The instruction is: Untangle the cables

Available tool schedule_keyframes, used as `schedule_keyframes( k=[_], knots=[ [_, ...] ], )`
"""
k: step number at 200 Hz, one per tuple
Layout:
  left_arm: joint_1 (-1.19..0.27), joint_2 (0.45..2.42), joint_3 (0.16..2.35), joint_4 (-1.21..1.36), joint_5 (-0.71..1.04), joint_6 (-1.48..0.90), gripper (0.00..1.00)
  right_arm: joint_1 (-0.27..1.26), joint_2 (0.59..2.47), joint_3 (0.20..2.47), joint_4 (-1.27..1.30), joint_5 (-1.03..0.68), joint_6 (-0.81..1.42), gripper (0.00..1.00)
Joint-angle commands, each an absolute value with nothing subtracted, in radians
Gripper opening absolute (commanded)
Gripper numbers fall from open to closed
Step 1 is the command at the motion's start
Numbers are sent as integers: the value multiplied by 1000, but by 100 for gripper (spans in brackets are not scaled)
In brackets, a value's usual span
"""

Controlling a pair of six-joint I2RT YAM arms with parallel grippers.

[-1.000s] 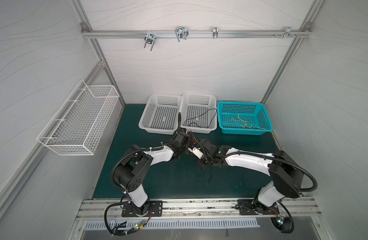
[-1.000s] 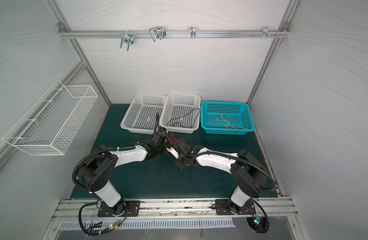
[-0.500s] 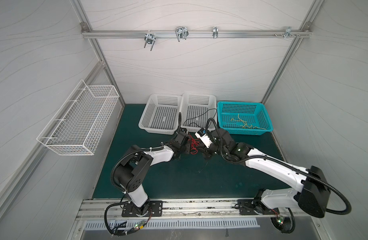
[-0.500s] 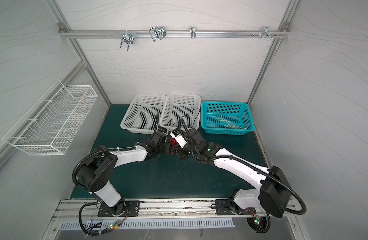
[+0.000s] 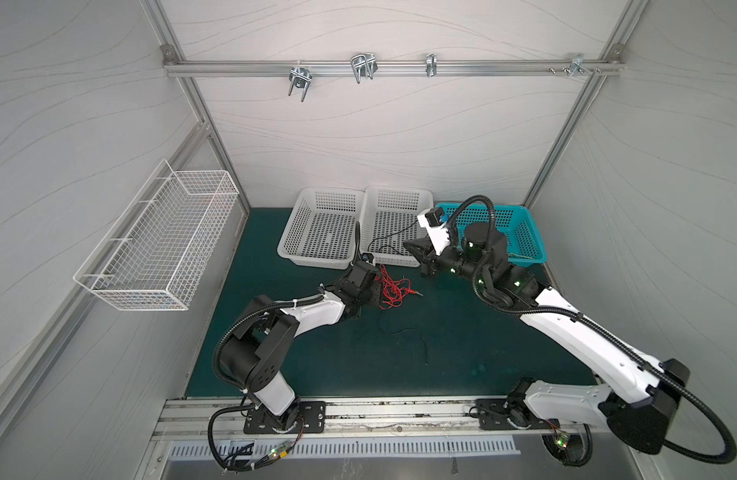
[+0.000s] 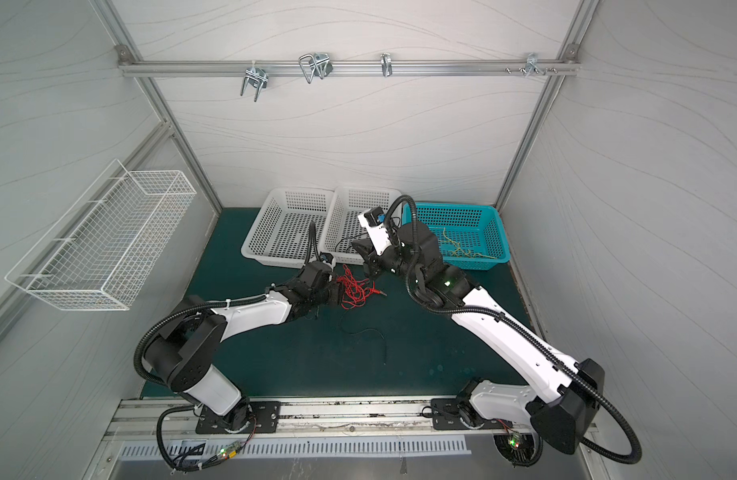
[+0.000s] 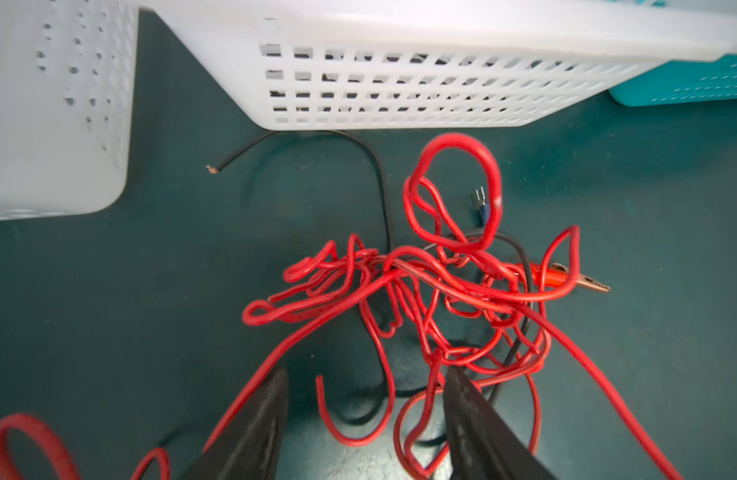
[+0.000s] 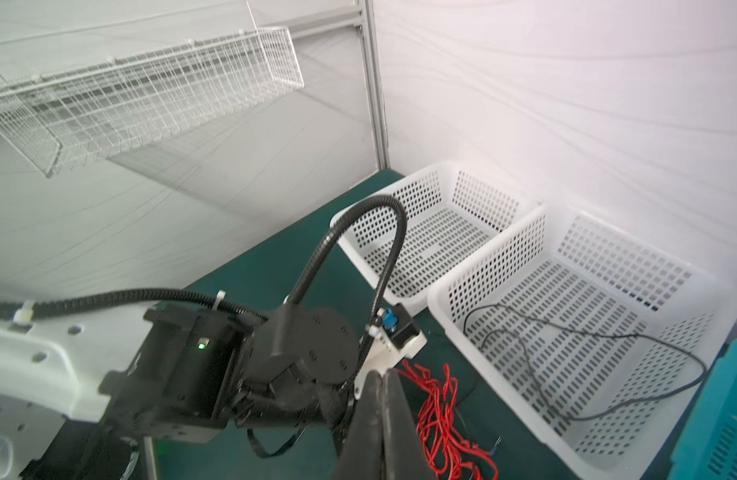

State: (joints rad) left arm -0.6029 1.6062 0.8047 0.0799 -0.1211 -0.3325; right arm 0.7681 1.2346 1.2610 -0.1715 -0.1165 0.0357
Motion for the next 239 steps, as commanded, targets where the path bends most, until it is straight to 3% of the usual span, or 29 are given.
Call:
schedule_keyframes(
  k=[1,64,90,171,239],
  knots=[
    [-600,1576,785,113,-137,-331,61,756,1314,1282,-260,-117,3,0],
    [-596,1549,744,139,-141,-328,61,754,1397,1028,-160,-91,160,0],
    [-594,1557,746,149,-140,-330,61,748,1443,965,-113,-81,181,5],
    [-594,1566,741,153,-121,-343,61,682,1724,1003,1,-84,215,21],
    [-594,1566,740,151,-120,-347,61,658,1841,1056,39,-66,206,32]
  ],
)
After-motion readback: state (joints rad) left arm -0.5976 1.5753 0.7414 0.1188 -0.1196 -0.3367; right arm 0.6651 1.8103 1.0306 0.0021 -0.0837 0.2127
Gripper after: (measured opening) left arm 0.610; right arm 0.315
